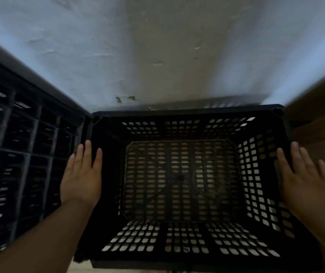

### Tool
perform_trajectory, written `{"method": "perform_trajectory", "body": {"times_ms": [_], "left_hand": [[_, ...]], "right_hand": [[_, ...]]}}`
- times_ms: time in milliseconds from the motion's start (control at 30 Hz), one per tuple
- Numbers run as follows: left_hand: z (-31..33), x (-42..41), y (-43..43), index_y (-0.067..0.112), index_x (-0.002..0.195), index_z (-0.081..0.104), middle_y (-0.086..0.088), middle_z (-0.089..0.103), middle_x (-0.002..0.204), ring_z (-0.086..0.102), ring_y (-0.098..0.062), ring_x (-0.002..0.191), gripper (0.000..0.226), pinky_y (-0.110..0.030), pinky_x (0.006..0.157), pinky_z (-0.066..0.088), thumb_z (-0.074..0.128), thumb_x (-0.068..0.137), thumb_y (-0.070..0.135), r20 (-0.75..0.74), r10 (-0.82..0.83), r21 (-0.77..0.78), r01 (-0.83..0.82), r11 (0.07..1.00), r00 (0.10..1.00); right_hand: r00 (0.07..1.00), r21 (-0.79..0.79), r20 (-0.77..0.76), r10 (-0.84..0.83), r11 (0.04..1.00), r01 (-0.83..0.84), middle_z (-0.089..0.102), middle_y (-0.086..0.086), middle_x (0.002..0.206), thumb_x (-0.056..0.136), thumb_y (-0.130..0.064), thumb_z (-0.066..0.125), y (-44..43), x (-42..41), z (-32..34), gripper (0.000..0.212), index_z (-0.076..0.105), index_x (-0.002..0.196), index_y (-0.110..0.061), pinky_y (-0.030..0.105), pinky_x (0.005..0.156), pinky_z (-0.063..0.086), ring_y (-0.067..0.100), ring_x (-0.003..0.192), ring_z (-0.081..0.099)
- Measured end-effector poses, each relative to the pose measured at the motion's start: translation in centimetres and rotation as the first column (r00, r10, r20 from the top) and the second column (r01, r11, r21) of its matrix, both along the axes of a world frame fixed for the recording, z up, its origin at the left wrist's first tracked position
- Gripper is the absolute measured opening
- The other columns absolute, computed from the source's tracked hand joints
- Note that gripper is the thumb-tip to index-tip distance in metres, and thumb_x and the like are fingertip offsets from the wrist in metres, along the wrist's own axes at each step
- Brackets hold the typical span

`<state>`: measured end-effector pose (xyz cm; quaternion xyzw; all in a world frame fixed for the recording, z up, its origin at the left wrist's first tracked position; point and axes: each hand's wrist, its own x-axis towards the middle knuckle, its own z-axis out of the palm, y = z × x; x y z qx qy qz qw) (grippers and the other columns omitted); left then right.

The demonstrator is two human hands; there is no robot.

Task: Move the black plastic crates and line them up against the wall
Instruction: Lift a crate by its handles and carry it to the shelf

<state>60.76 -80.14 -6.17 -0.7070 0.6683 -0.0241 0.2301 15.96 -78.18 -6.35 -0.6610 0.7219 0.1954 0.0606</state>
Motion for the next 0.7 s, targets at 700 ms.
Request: {"method": "perform_trajectory", "body": {"times_ms": [700], "left_hand": [[1.1,-0.8,4.3,0.021,0.143,-0.006,-0.01,-0.031,0.145,-0.058,-0.024,0.115,0.085,-0.033,0.094,-0.042,0.05,0.081,0.004,-0.038,-0.1,0.014,0.101,0.995,0.994]], "right_hand": [[0.999,-0.005,-0.044,0.025,1.0,-0.025,0.0,0.02,0.153,0.066,-0.006,0.063,5.0,0.3,2.9,0.092,0.019,0.146,-0.016,0.031,0.107,-0.028,0.023,0.131,-0.044]]}}
